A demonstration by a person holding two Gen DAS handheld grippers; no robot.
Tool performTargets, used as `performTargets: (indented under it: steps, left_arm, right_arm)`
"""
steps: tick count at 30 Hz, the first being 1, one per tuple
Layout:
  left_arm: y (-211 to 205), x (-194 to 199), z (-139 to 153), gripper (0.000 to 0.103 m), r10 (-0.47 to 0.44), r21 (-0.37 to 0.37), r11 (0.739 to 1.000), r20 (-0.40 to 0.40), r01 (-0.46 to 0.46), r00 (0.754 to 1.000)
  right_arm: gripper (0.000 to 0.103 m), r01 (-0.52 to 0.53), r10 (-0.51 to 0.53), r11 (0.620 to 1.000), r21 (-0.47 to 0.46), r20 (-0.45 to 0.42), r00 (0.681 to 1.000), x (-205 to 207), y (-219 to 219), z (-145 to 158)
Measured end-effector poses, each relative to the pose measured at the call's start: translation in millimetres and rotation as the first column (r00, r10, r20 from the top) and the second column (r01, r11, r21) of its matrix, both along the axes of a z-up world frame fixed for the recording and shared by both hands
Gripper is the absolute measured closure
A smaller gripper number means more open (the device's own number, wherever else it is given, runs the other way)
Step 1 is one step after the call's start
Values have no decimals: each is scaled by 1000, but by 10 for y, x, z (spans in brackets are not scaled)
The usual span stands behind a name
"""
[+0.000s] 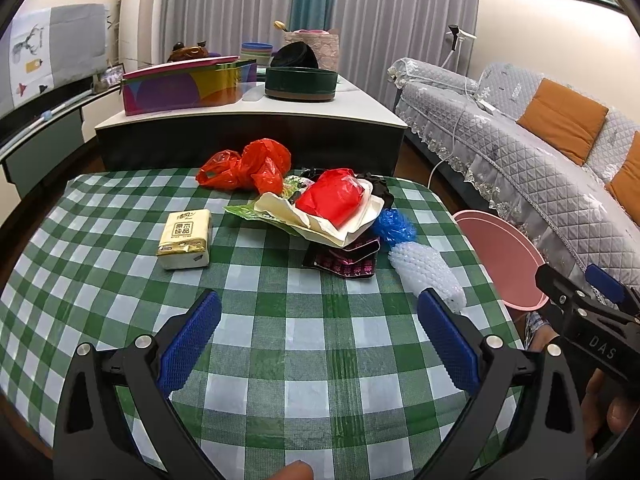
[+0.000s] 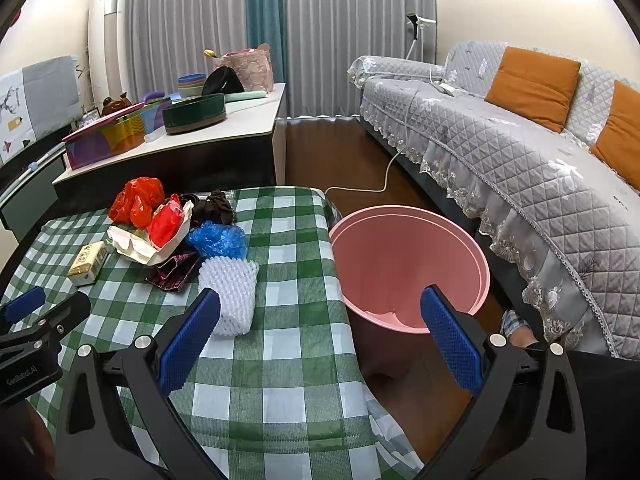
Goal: Collect trash
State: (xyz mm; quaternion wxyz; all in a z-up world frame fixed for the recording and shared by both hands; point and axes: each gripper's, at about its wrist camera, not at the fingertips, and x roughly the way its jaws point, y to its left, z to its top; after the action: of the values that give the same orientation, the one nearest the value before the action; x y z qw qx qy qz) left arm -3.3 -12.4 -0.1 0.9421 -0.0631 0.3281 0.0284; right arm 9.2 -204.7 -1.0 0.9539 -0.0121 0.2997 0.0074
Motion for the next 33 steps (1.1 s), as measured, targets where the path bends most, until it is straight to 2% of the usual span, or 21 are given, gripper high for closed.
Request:
performTargets:
  steps: [33]
  left_arm:
    - [-9,8,-11,8,-6,2,1000,2,6,1000]
  right_arm:
    - [5,1,-1,1000,1,-6,1000,9,6,-5]
